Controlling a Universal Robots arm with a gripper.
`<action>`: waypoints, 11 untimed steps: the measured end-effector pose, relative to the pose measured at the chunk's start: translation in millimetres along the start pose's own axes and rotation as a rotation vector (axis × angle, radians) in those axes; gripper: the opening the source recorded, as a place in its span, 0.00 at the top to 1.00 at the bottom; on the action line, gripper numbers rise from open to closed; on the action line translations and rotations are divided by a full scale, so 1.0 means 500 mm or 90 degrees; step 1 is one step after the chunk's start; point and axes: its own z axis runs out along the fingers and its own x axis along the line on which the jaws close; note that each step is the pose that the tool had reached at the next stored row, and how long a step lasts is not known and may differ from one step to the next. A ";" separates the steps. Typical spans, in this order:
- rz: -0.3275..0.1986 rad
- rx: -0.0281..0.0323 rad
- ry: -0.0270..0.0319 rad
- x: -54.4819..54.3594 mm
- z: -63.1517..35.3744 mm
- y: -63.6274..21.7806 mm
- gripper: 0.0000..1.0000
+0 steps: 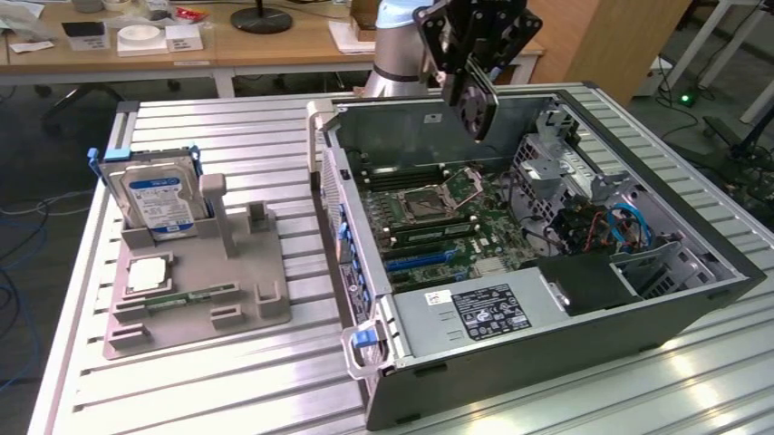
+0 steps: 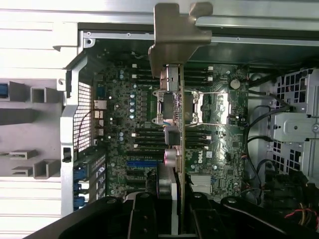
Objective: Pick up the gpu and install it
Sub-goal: 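Pick up the gpu and move the gpu toward the slot, then insert the gpu into the slot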
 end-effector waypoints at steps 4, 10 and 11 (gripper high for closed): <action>0.000 0.0000 0.0000 -0.013 0.001 0.000 0.72; 0.000 0.0001 0.0000 -0.016 0.001 0.000 0.72; 0.000 0.0001 0.0000 -0.016 0.001 0.000 0.72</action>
